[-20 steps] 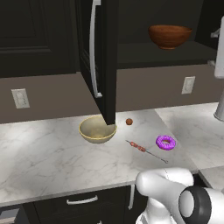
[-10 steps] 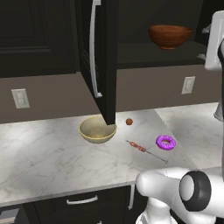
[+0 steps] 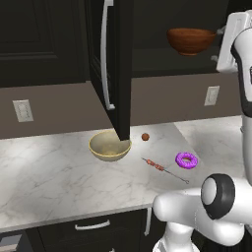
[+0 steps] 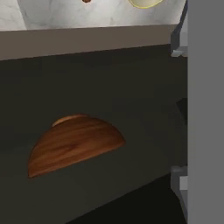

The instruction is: Pick both bowls and place them on the counter. Then place the kebab skewer in one bowl and place the donut in the other bowl.

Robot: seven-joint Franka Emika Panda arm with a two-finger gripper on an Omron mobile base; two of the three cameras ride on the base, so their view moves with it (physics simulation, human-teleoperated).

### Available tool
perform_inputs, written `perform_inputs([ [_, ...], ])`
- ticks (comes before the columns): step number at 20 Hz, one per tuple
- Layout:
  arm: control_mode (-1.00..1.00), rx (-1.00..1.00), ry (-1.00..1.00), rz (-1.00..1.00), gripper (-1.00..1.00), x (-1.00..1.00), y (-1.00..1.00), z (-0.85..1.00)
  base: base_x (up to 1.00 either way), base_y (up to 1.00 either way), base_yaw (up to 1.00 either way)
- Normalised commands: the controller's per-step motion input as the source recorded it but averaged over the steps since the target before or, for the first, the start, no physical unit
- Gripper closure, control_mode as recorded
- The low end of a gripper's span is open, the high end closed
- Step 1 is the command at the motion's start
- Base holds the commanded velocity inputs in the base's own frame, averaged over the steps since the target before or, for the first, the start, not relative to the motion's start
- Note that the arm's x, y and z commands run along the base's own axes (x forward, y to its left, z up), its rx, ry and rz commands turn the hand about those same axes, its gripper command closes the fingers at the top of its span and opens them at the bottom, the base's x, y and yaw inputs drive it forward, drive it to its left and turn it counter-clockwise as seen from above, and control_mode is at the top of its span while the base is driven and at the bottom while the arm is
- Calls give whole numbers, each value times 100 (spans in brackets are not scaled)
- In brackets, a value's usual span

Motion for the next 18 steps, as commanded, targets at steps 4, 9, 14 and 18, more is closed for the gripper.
perform_inputs([
  [4,-100,-8,0,0,-100,43,-20,7,0,0,0],
  [9,-100,-7,0,0,-100,42,-28,1,0,0,0],
  [14,-100,0,0,1,-100,44,-24,-2,0,0,0],
  [18,-100,-2,4,1,-100,46,-19,-1,0,0,0],
])
